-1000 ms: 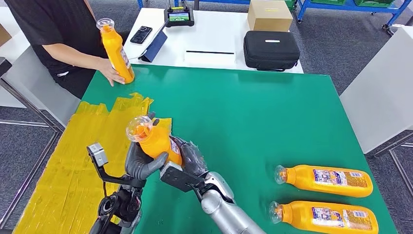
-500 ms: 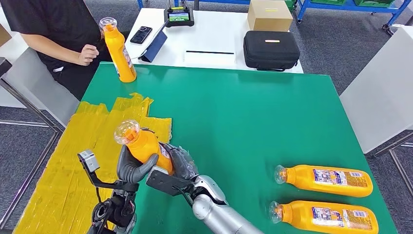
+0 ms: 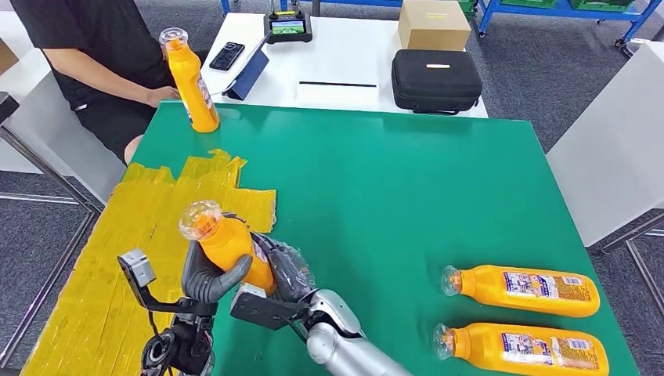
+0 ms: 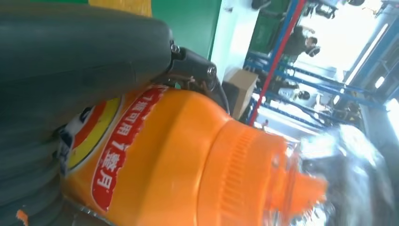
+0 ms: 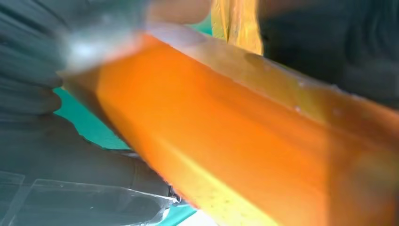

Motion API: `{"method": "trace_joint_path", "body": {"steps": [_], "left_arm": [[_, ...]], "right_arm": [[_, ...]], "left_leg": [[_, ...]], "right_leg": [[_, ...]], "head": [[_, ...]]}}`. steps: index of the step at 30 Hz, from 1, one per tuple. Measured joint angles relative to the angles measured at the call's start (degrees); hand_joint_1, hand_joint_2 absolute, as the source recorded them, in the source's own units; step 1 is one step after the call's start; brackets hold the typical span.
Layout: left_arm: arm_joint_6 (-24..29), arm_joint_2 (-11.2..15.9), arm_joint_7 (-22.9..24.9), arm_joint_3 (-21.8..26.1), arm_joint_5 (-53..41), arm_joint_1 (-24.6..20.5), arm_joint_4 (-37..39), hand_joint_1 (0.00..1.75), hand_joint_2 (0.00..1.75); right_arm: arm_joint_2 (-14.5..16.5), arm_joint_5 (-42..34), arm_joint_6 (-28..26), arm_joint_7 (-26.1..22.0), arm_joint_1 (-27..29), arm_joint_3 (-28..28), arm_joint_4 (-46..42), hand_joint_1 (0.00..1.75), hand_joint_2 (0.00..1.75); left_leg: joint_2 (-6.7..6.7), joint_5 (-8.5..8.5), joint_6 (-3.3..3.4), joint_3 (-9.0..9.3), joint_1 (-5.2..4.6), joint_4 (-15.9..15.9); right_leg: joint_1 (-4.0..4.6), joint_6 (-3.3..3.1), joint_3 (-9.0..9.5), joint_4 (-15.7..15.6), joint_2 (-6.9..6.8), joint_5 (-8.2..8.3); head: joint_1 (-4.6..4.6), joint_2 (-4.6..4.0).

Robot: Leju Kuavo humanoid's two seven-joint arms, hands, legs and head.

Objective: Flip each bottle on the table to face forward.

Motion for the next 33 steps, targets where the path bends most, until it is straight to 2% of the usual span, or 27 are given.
{"method": "trace_joint_path", "body": {"steps": [2, 8, 11, 16, 20, 23, 26, 29, 33], "left_arm": [[4.6, 0.3, -1.8, 1.1, -5.6, 0.4, -1.8, 1.75, 1.75], [23.9, 2.2, -5.0, 7.4, -25.5, 1.5, -6.8, 1.75, 1.75], [27.0, 3.1, -5.5, 9.5, -28.5, 2.1, -7.4, 1.75, 1.75], [29.3, 3.5, -6.0, 10.5, -30.4, 2.6, -7.7, 1.75, 1.75], [40.2, 4.4, -6.3, 10.6, -39.5, 2.6, -6.6, 1.75, 1.75], [47.5, 5.3, -6.1, 10.5, -47.2, 2.0, -2.7, 1.75, 1.75], [51.4, 5.6, -5.3, 9.8, -53.1, -0.2, 4.6, 1.75, 1.75], [52.8, 5.6, -4.8, 8.3, -57.3, -3.6, 13.7, 1.75, 1.75], [52.5, 5.6, -5.8, 6.5, -58.2, -7.8, 23.6, 1.75, 1.75]], "right_arm": [[-1.2, 1.5, 0.2, -0.4, 3.0, -1.0, -4.7, 0.0, 0.0], [-7.5, 4.1, 2.6, -0.2, 14.8, -6.2, -26.3, 0.0, 0.0], [-10.0, 4.4, 3.0, -0.2, 18.4, -8.0, -34.1, 0.0, 0.0], [-11.6, 4.4, 3.1, -0.3, 20.8, -8.9, -40.2, 0.0, 0.0], [-13.4, 3.1, 2.4, -1.5, 22.9, -9.1, -44.9, 0.0, 0.0], [-15.5, 2.0, 2.2, -2.2, 24.5, -9.1, -48.7, 0.0, 0.0], [-17.2, 0.8, 2.3, -3.3, 25.1, -9.4, -50.8, 0.0, 0.0], [-18.0, 0.4, 2.7, -3.9, 25.1, -9.9, -51.7, 0.0, 0.0], [-18.6, 0.3, 3.0, -4.2, 25.1, -10.5, -52.0, 0.0, 0.0]], "left_leg": [[-0.01, -0.02, -0.02, -0.02, 0.0, 0.0], [-0.12, -0.06, -0.05, -0.07, 0.01, 0.0], [-0.11, -0.06, -0.05, -0.07, 0.0, 0.0], [-0.1, -0.05, -0.04, -0.07, -0.01, 0.0], [-0.11, -0.04, -0.04, -0.05, -0.01, 0.0], [-0.11, -0.05, -0.04, -0.06, -0.01, 0.0], [-0.12, -0.05, -0.04, -0.06, -0.02, 0.0], [-0.13, -0.04, -0.03, 0.0, -0.06, 0.0], [-0.26, -0.05, -0.02, 0.25, -0.11, 0.0]], "right_leg": [[0.0, -0.01, -0.01, 0.0, 0.0, -0.01], [0.0, -0.02, -0.02, 0.0, -0.04, -0.03], [0.0, -0.02, -0.04, 0.0, -0.03, -0.03], [-0.01, -0.01, -0.03, 0.0, -0.03, -0.01], [-0.01, 0.0, -0.03, 0.0, -0.03, -0.01], [-0.01, -0.01, -0.04, 0.0, -0.03, -0.01], [-0.01, -0.01, -0.04, 0.0, -0.03, -0.01], [-0.04, 0.0, 0.03, 0.0, -0.03, 0.0], [-0.07, 0.01, 0.31, 0.0, -0.12, -0.03]], "head": [[0.0, 0.0], [0.0, 0.0], [0.0, 0.0], [0.01, 0.0], [-0.01, 0.0], [-0.01, 0.0], [0.0, 0.0], [0.0, 0.0], [-0.02, 0.0]]}}
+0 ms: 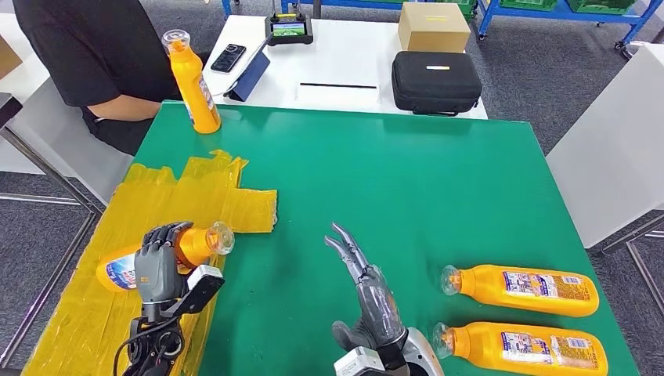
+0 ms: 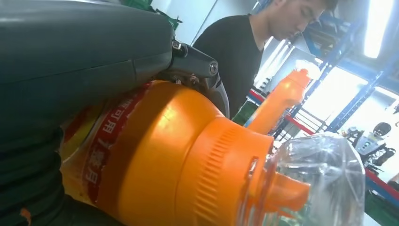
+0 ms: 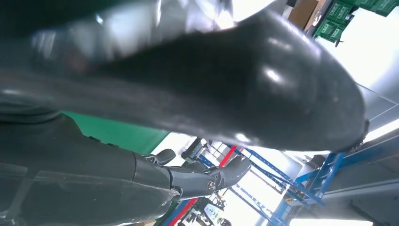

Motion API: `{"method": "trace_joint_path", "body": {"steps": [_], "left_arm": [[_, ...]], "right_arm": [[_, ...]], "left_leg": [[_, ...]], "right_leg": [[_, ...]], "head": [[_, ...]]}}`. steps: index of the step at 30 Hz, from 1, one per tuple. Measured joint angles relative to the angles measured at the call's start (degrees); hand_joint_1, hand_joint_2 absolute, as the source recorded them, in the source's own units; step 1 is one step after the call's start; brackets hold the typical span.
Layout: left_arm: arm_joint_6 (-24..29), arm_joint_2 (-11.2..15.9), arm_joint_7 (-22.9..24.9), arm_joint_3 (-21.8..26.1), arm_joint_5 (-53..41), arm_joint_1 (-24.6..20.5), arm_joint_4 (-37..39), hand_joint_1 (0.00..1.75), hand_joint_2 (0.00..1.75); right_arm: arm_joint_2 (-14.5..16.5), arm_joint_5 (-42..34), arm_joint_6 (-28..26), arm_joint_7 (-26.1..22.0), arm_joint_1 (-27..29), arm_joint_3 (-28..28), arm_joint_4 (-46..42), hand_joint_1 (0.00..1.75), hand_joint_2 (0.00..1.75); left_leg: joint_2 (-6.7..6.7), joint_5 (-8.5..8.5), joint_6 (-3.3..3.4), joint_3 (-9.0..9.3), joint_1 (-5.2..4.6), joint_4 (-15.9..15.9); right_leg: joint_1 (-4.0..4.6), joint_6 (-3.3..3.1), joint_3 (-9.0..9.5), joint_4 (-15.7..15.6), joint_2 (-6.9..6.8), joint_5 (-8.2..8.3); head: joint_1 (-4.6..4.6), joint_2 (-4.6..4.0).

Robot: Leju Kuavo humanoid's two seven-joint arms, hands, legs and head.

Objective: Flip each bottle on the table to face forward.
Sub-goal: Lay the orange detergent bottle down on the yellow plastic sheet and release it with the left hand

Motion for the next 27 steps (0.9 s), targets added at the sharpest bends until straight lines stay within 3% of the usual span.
{"method": "trace_joint_path", "body": {"steps": [2, 3, 4, 6, 7, 8, 11, 16, 27], "left_arm": [[-1.5, 0.0, -0.3, -0.6, 0.3, -1.8, 3.6, 1.75, 1.75], [-2.7, 0.0, -0.3, -1.0, 0.5, -2.7, 5.4, 1.75, 1.31], [-4.1, 0.0, -0.3, -1.4, 0.8, -3.6, 7.4, 1.47, 0.87], [-7.7, 0.1, -0.3, -2.0, 1.3, -5.7, 11.2, 0.6, 0.0], [-9.9, 0.1, -0.2, -2.3, 1.5, -6.7, 13.0, 0.16, 0.0], [-12.1, 0.1, 0.1, -2.7, 1.8, -7.7, 14.6, 0.0, 0.0], [-16.9, 0.3, 1.6, -3.7, 2.4, -10.0, 18.6, 0.0, 0.0], [-20.6, 0.1, 2.2, -4.4, 5.3, -11.2, 21.7, 0.0, 0.0], [-21.3, -0.2, 1.3, -4.4, 6.6, -11.7, 22.9, 0.0, 0.0]], "right_arm": [[-0.2, -0.1, 0.3, -0.4, -0.1, -0.2, 0.0, 0.0, 0.0], [-0.3, -0.2, 0.5, -0.7, -0.3, -0.2, 0.0, 0.0, 0.0], [-0.4, -0.4, 0.8, -1.0, -0.5, -0.3, 0.0, 0.0, 0.0], [-0.5, -0.6, 1.5, -1.8, -1.1, -0.5, 0.2, 0.0, 0.0], [-0.5, -0.6, 1.8, -2.0, -1.5, -0.6, 0.3, 0.0, 0.0], [-0.5, -0.6, 2.1, -2.3, -2.0, -0.7, 0.4, 0.0, 0.0], [-0.4, -0.7, 2.8, -2.7, -3.2, -1.1, 1.0, 0.0, 0.0], [-0.3, -1.2, 3.5, -3.5, -4.5, -1.8, 2.1, 0.0, 0.0], [-0.3, -1.3, 3.7, -3.9, -5.8, -2.2, 4.2, 0.0, 0.0]], "left_leg": [[-0.19, -0.01, -0.01, 0.12, 0.0, 0.0], [-0.27, -0.05, -0.05, 0.2, 0.0, 0.0], [-0.36, -0.09, -0.08, 0.31, -0.01, -0.1], [-0.58, -0.28, 0.0, 0.7, -0.07, -0.2], [-0.72, -0.36, 0.08, 0.97, -0.13, -0.3], [-0.87, -0.42, 0.14, 1.26, -0.2, -0.4], [-1.05, -0.46, 0.15, 1.9, -0.37, -0.5], [-1.0, -0.56, 0.06, 2.39, -0.41, -0.5], [-1.0, -0.99, 0.05, 2.83, -0.37, -0.5]], "right_leg": [[0.0, -0.02, 0.15, 0.0, -0.15, -0.07], [0.0, -0.03, 0.22, 0.0, -0.23, -0.13], [-0.01, -0.01, 0.27, 0.0, -0.32, -0.22], [-0.06, 0.01, 0.44, 0.0, -0.59, -0.46], [-0.12, 0.0, 0.61, 0.0, -0.77, -0.59], [-0.2, -0.01, 0.84, 0.0, -0.92, -0.7], [-0.37, 0.05, 1.47, 0.0, -1.09, -0.85], [-0.38, -0.01, 1.93, 0.0, -1.04, -0.99], [-0.34, -0.06, 2.38, 0.0, -1.03, -1.39]], "head": [[0.0, 0.0], [-0.01, 0.0], [-0.01, 0.0], [-0.02, 0.0], [-0.03, 0.0], [-0.02, 0.0], [-0.03, 0.0], [0.0, 0.0], [0.0, 0.0]]}}
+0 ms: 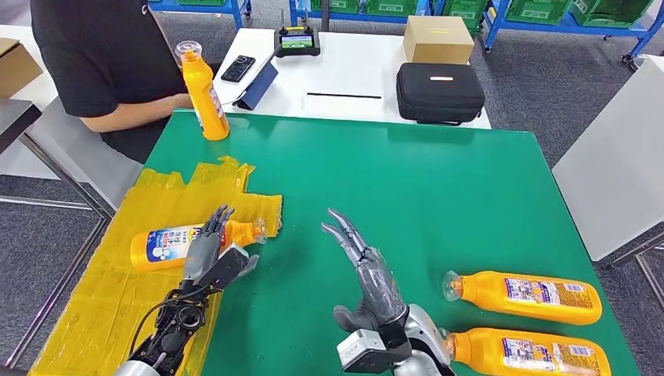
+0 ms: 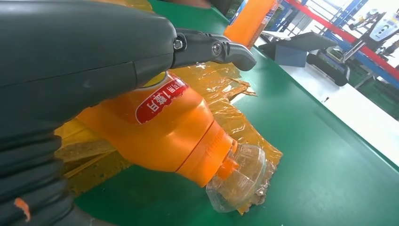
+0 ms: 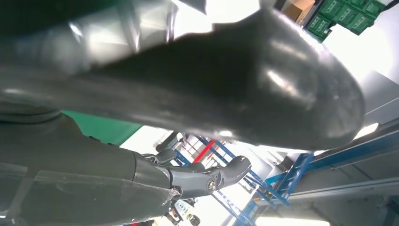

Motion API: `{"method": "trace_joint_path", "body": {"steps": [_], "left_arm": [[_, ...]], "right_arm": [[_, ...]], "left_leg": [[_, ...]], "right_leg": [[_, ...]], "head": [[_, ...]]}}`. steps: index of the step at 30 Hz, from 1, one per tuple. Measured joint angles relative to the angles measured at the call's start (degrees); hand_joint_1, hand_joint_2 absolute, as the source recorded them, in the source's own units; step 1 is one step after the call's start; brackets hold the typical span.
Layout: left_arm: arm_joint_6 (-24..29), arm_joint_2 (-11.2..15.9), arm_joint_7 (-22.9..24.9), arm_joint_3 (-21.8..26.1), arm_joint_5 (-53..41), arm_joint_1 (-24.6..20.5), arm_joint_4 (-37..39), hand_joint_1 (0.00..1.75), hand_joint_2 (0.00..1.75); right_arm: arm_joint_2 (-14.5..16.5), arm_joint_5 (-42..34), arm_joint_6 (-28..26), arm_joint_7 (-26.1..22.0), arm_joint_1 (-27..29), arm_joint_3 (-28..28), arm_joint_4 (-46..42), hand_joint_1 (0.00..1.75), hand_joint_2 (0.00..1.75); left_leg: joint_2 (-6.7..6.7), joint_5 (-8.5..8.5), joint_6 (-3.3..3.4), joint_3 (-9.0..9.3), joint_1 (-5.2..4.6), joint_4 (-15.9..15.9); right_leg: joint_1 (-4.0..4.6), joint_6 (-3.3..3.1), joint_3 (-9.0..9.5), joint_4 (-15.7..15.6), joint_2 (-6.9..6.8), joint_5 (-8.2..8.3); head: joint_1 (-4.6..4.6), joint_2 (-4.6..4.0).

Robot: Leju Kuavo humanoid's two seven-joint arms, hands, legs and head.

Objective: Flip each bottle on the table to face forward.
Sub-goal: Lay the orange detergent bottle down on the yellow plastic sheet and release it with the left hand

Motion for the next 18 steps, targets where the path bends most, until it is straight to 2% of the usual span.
{"method": "trace_joint_path", "body": {"steps": [11, 16, 18], "left_arm": [[-0.1, -0.1, -0.2, 0.0, 0.2, -0.1, 0.2, 0.0, 0.0], [-2.1, -0.1, -2.7, 0.3, 2.6, -0.1, 0.2, 0.0, 0.0], [-3.9, -0.1, -4.6, 0.9, 5.6, 0.0, 0.0, 0.0, 0.0]], "right_arm": [[0.1, 0.0, 0.0, 0.0, -0.3, -0.3, 0.7, 0.0, 0.0], [0.1, 0.1, -0.1, 0.0, -0.4, -0.4, 0.8, 0.0, 0.0], [0.1, 0.9, -0.5, 0.3, -0.4, -0.7, 0.8, 0.0, 0.87]], "left_leg": [[-0.01, -0.2, -0.05, 0.38, 0.0, 0.0], [-0.03, -0.25, -0.06, 0.45, 0.0, 0.0], [-0.04, -0.23, -0.07, 0.52, 0.0, 0.0]], "right_leg": [[0.0, 0.03, 0.38, 0.0, 0.0, -0.21], [0.0, 0.07, 0.44, 0.0, -0.01, -0.28], [0.0, 0.08, 0.45, 0.0, -0.02, -0.29]], "head": [[0.01, 0.0], [-0.01, 0.0], [-0.01, 0.0]]}}
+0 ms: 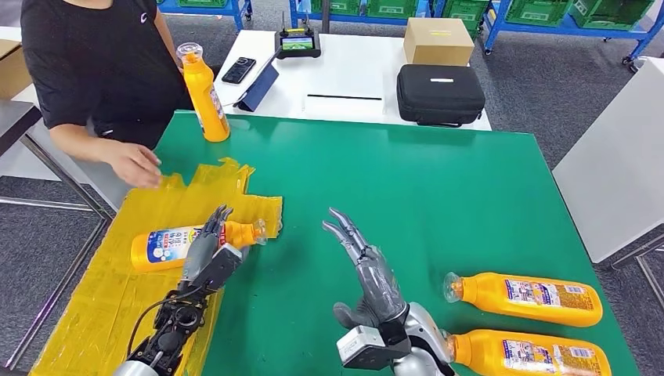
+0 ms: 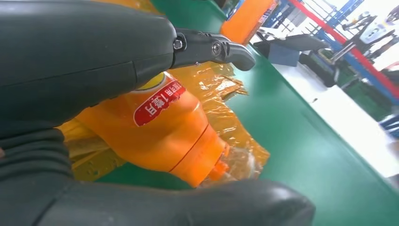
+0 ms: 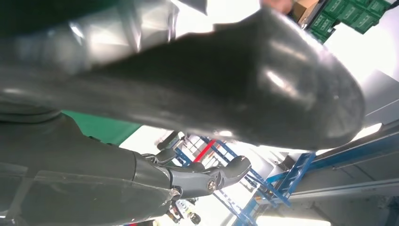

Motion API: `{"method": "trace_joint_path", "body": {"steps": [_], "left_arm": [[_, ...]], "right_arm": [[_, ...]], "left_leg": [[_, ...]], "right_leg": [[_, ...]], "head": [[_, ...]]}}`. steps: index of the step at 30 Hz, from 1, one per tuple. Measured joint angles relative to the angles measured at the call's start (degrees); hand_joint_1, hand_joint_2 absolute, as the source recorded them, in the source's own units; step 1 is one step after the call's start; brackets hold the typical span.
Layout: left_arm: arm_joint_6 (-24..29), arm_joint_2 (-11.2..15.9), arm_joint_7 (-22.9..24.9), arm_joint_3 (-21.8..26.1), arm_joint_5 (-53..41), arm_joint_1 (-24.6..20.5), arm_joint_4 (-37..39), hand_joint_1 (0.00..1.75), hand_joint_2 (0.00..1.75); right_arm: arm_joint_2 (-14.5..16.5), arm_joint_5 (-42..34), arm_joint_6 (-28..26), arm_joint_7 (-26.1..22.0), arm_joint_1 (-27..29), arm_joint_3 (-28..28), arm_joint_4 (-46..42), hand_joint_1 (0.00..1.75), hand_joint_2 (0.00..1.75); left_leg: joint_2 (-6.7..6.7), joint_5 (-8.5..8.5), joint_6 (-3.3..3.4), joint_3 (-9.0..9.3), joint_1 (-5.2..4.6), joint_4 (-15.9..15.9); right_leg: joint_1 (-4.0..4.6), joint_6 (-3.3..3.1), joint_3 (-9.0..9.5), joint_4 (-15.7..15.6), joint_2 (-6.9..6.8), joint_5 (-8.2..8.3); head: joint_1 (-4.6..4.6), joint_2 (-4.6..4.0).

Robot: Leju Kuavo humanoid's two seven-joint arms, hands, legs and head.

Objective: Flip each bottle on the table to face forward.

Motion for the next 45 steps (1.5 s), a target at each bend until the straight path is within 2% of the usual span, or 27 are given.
{"method": "trace_joint_path", "body": {"steps": [2, 4, 6, 9, 11, 13, 17, 18, 21, 27, 33, 41, 45], "left_arm": [[-3.5, 0.0, -1.3, 0.7, 6.2, 0.5, -1.6, 0.0, 0.0], [-7.7, 0.0, -1.7, 1.2, 14.2, 1.6, -4.6, 0.0, 0.0], [-11.6, 0.1, -1.4, 2.0, 22.7, 4.3, -11.0, 0.0, 0.0], [-15.5, 0.1, 0.6, 5.0, 33.0, 11.5, -26.2, 0.0, 0.0], [-16.3, 0.0, 1.8, 6.5, 35.0, 14.2, -31.9, 0.0, 0.0], [-16.5, 0.0, 2.0, 6.9, 35.1, 15.0, -33.2, 0.0, 0.0], [-19.2, -1.6, 2.3, 12.8, 34.1, 22.6, -46.3, 0.0, 0.0], [-19.6, -2.1, 2.3, 13.6, 33.6, 23.5, -47.7, 0.0, 0.0], [-20.4, -3.6, 2.4, 15.3, 32.6, 25.3, -51.1, 0.0, 0.0], [-20.8, -5.7, 3.0, 17.5, 32.2, 26.9, -55.3, 0.0, 0.0], [-21.7, -7.0, 3.4, 19.9, 32.4, 28.5, -57.9, 0.0, 0.0], [-24.6, -8.8, 3.4, 24.1, 32.7, 30.5, -61.0, 0.0, 0.0], [-25.8, -9.2, 3.5, 25.2, 32.5, 30.4, -61.2, 0.0, 0.0]], "right_arm": [[-0.2, 1.6, -0.9, 1.2, 0.3, -0.6, -0.1, 0.0, 1.75], [-0.6, 3.5, -1.9, 2.8, 1.0, -1.5, -0.3, 0.0, 1.75], [-2.0, 5.6, -2.6, 5.4, 3.2, -3.2, -2.2, 0.0, 1.75], [-5.2, 7.8, -0.6, 8.9, 12.6, -9.7, -11.7, 0.0, 1.75], [-6.3, 8.3, 1.4, 8.8, 17.5, -13.3, -16.9, 0.0, 1.75], [-6.4, 8.6, 2.1, 8.6, 18.8, -14.2, -18.1, 0.0, 1.75], [-3.6, 14.1, 9.6, 3.6, 31.1, -23.3, -32.5, 0.0, 1.75], [-3.0, 14.5, 10.3, 3.1, 32.1, -24.8, -34.3, 0.0, 1.75], [-1.2, 14.9, 12.6, 1.3, 33.3, -29.1, -38.2, 0.0, 1.75], [3.2, 16.6, 18.4, -5.1, 31.7, -37.5, -41.8, 0.0, 1.75], [6.1, 18.8, 25.6, -6.5, 32.2, -45.1, -45.5, 0.0, 1.75], [6.4, 29.2, 35.7, -6.6, 34.0, -53.8, -46.2, 0.0, 1.75], [5.3, 26.3, 43.6, -6.6, 36.2, -56.2, -46.8, 0.0, 1.75]], "left_leg": [[0.01, 0.03, -0.04, 0.07, 0.0, 0.0], [0.03, 0.12, -0.01, 0.05, 0.0, 0.0], [0.09, 0.22, 0.08, -0.06, -0.01, 0.0], [0.06, 0.26, 0.13, -0.59, -0.01, 0.1], [0.03, 0.28, 0.15, -0.95, -0.01, 0.1], [0.04, 0.28, 0.16, -1.06, -0.01, 0.1], [0.63, 0.11, 0.07, -1.55, 0.01, 0.1], [0.68, 0.05, 0.03, -1.57, 0.02, 0.1], [0.72, -0.03, -0.01, -1.61, 0.04, 0.1], [0.73, 0.01, 0.02, -1.5, 0.04, 0.1], [0.74, 0.05, 0.05, -1.56, 0.04, 0.1], [0.73, -0.02, 0.02, -1.64, 0.03, 0.1], [0.73, -0.03, 0.02, -1.65, 0.03, 0.1]], "right_leg": [[0.0, 0.0, 0.01, 0.0, 0.01, 0.0], [0.0, -0.04, -0.02, 0.0, 0.03, 0.1], [0.0, -0.04, -0.18, 0.0, 0.07, 0.2], [-0.01, 0.06, -0.44, 0.0, 0.04, 0.2], [-0.02, 0.09, -0.44, 0.0, 0.02, 0.22], [-0.02, 0.13, -0.43, 0.0, 0.03, 0.25], [-0.01, 0.18, -1.14, 0.0, 0.54, 0.28], [0.0, 0.16, -1.2, 0.0, 0.59, 0.25], [0.01, 0.12, -1.29, 0.0, 0.7, 0.22], [0.01, 0.11, -1.56, 0.0, 0.77, 0.25], [0.0, 0.14, -1.26, 0.0, 0.78, 0.29], [0.0, 0.13, -1.34, 0.0, 0.78, 0.24], [0.0, 0.13, -1.33, 0.0, 0.78, 0.24]], "head": [[0.01, 0.0], [0.01, 0.0], [0.01, 0.0], [0.07, 0.0], [0.16, 0.0], [0.19, 0.0], [0.1, 0.0], [0.11, 0.0], [0.13, 0.0], [0.12, 0.0], [0.12, 0.0], [0.12, 0.0], [0.11, 0.0]]}}
